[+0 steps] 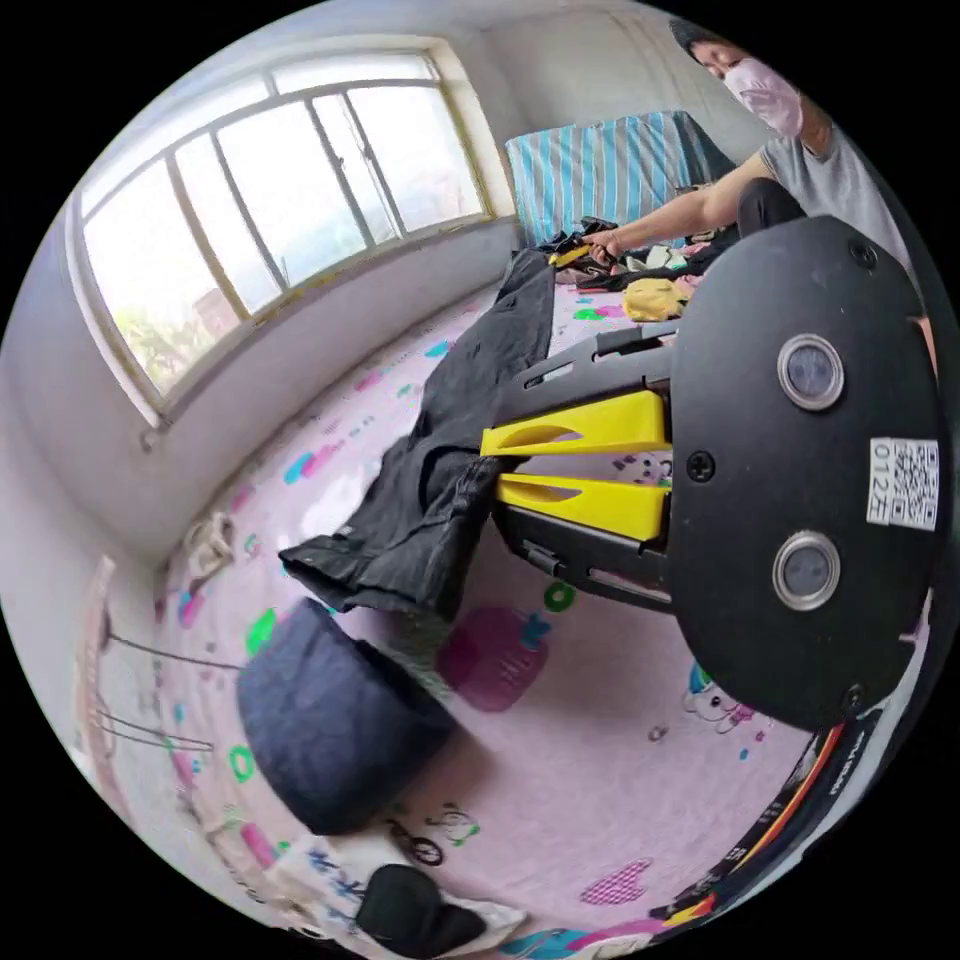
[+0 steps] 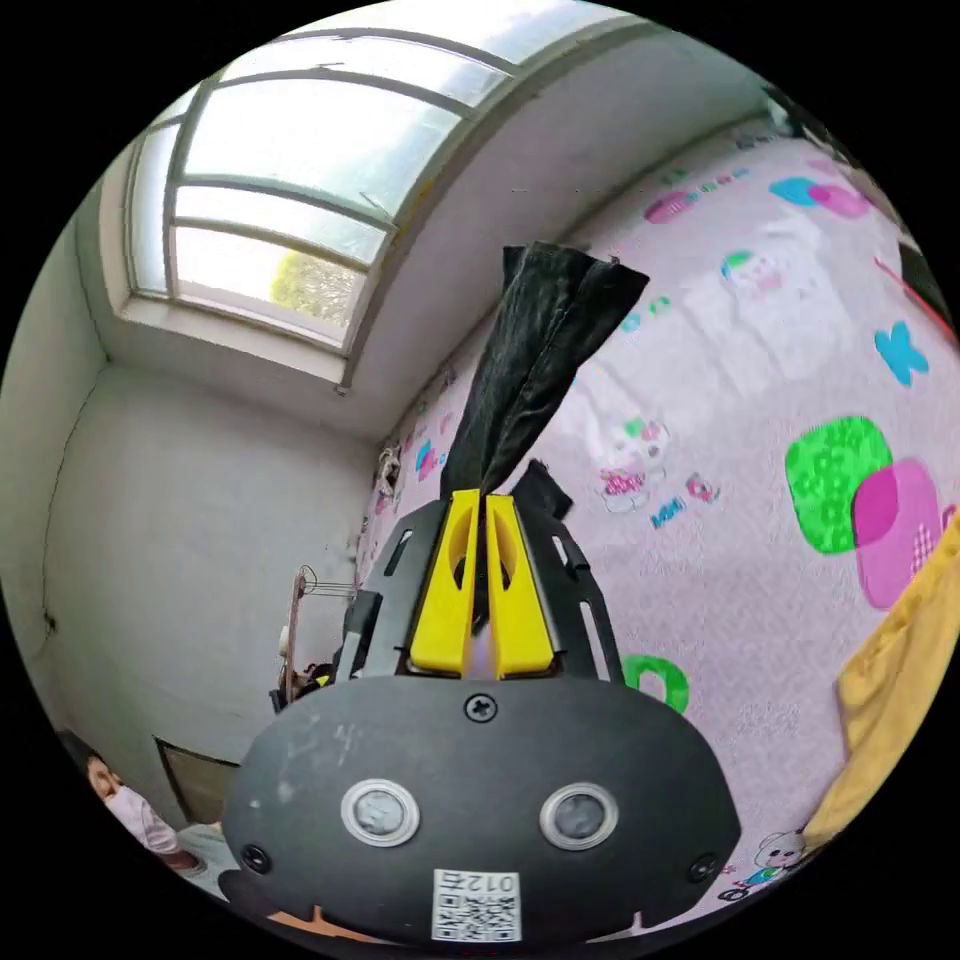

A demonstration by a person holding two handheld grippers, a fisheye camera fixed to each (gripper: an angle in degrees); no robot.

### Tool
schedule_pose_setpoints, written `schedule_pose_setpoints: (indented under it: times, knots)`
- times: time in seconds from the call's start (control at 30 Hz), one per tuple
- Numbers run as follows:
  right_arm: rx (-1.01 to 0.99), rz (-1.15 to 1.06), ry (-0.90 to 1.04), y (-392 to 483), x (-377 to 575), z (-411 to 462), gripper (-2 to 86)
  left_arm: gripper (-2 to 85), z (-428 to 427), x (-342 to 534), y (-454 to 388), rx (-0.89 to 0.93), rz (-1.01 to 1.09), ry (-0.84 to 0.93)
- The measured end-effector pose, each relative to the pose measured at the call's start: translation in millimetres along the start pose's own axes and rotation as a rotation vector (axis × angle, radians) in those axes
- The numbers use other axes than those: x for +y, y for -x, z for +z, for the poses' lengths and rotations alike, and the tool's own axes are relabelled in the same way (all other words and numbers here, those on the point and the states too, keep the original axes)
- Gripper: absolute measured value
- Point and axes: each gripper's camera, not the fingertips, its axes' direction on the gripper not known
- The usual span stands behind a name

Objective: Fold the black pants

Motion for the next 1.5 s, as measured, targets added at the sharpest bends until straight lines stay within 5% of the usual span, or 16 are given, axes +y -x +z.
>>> schedule_pose_setpoints:
  times: [0.13, 0.47, 0.77, 1.37, 1.5]
  knots:
    - [0.029, 0.273, 0.080, -95, 83, 22, -0.5, 5.9, 61, 26, 61, -0.099, -0.182, 0.218]
    - [0.176, 0.097, 0.213, -76, 104, -5, -0.6, 6.3, 84, 24, 39, -0.277, 0.049, 0.336]
    - [0.233, 0.055, 0.330, -88, 133, -22, -0.7, 6.4, 92, 52, 55, -0.253, 0.029, 0.400]
    - [0.330, -0.023, 0.364, -150, 194, -29, 0.0, 5.5, 90, 147, 54, -0.091, -0.134, 0.209]
    - [0.384, -0.084, 0.392, -160, 207, -23, 2.0, 3.6, 73, 169, 20, -0.242, -0.045, 0.135]
